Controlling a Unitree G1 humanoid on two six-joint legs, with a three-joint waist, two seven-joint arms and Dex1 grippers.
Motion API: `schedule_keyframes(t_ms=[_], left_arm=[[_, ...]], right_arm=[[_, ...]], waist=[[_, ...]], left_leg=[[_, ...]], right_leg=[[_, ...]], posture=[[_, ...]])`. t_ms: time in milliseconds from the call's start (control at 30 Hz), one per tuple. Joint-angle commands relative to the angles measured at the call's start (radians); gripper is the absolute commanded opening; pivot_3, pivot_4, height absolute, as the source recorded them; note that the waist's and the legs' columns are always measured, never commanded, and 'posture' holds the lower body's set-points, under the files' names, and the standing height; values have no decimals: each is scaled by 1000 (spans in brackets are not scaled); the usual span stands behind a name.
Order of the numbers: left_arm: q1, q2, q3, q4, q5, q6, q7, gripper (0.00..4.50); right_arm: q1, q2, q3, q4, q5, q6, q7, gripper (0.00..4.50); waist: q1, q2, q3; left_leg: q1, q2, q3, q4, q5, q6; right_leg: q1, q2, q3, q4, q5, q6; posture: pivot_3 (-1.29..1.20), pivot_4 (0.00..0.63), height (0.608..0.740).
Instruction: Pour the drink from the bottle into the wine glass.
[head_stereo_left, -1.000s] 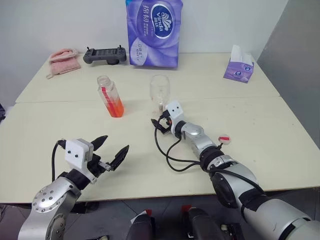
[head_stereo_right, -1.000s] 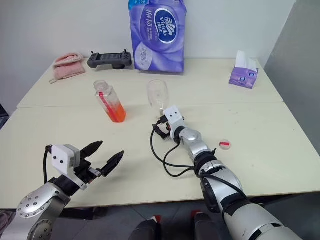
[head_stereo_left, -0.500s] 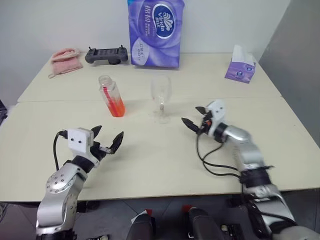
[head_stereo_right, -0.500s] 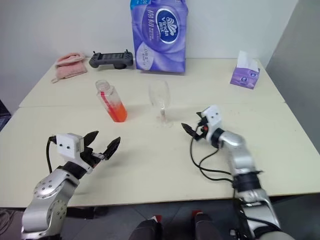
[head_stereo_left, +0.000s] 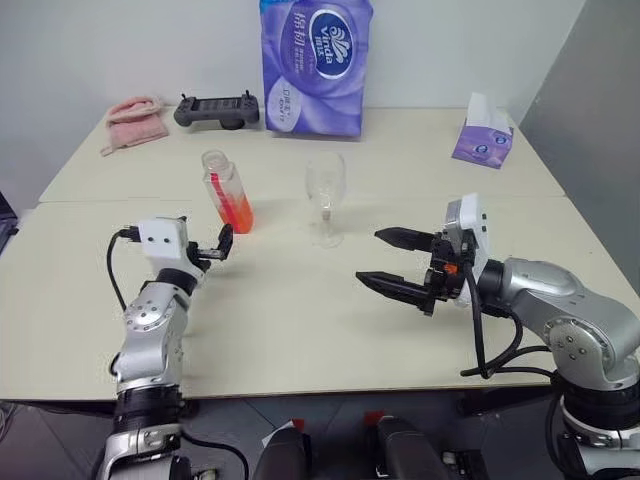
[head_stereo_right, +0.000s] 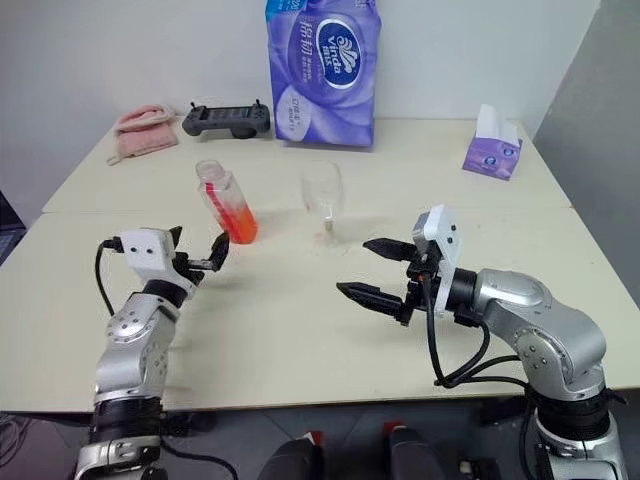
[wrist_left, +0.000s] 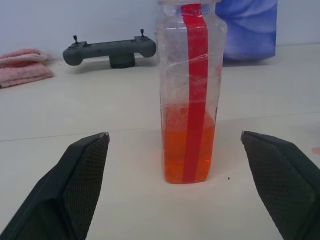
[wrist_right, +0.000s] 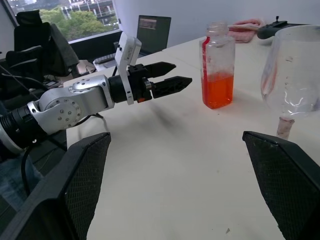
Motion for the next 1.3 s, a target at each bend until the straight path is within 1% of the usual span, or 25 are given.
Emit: schedule_keyframes(t_ms=[33, 200, 333, 567, 800, 900, 967, 1100, 1133, 1167, 1300], left_arm=[[-56, -2, -9, 53, 17, -62, -2, 4500], [-129, -4, -19, 162, 13, -98, -34, 4500], [-195, -2, -33, 273, 39, -151, -31, 4500], [-334, -11, -46, 510, 68, -244, -36, 4500], [-427, -9, -34, 735, 88, -334, 0, 4500], [-450, -4, -36, 804, 99, -362, 13, 3887], [-461, -4, -37, 826, 99, -376, 4, 3318], [-479, 0, -36, 856, 102, -395, -5, 1946], [-483, 2, -35, 859, 102, -399, -4, 1776], [-486, 5, -35, 861, 103, -404, -4, 1712], [-492, 19, -37, 858, 110, -415, -1, 1697]], right_arm=[[-10, 9, -25, -49, 37, -2, -47, 4494], [-6, 14, -21, -68, 54, -6, -95, 4494], [-2, 14, -19, -74, 62, -11, -123, 4494], [11, 11, -14, -79, 68, -17, -134, 4494], [30, 8, -4, -76, 52, -39, -132, 4494], [36, 10, 0, -73, 44, -49, -137, 4500], [43, 9, 0, -73, 40, -55, -138, 4500], [53, 8, 4, -70, 32, -65, -137, 4500], [54, 8, 4, -70, 31, -67, -138, 4500], [55, 8, 4, -70, 30, -70, -139, 4500], [55, 10, 9, -64, 18, -86, -143, 4500]], waist=[[0, 0, 0], [0, 0, 0], [0, 0, 0], [0, 0, 0], [-1, 0, 0], [-1, 0, 0], [-1, 0, 0], [-1, 0, 0], [-1, 0, 0], [-1, 0, 0], [-1, 0, 0]], left_leg=[[0, 0, 0, 0, 0, 0], [0, 0, 0, 0, 0, 0], [0, 0, 0, 0, 0, 0], [0, -1, 0, 0, 0, 0], [0, -1, 0, 0, 0, 0], [0, -1, 0, 0, 0, 0], [0, -1, 0, 0, 0, 0], [0, -1, 0, 0, 0, 0], [0, -1, 0, 0, 0, 0], [0, -1, 0, 0, 0, 0], [0, -1, 0, 0, 0, 0]], right_leg=[[0, 0, 0, 0, 0, 0], [0, 0, 0, 0, 0, 0], [0, 0, 0, 0, 0, 0], [0, 0, -1, 0, 0, 0], [0, 1, -1, 0, 0, 1], [0, 1, -1, 0, 0, 1], [0, 0, -1, 0, 0, 1], [0, 0, -2, 0, 0, 1], [0, 0, -2, 0, 0, 1], [0, 0, -2, 0, 0, 1], [-1, 0, -2, 0, 0, 1]], posture=[[0, 150, 740], [0, 150, 740], [0, 150, 740], [0, 150, 740], [0, 150, 740], [0, 150, 740], [0, 150, 740], [0, 150, 740], [0, 150, 740], [0, 150, 740], [0, 150, 740]])
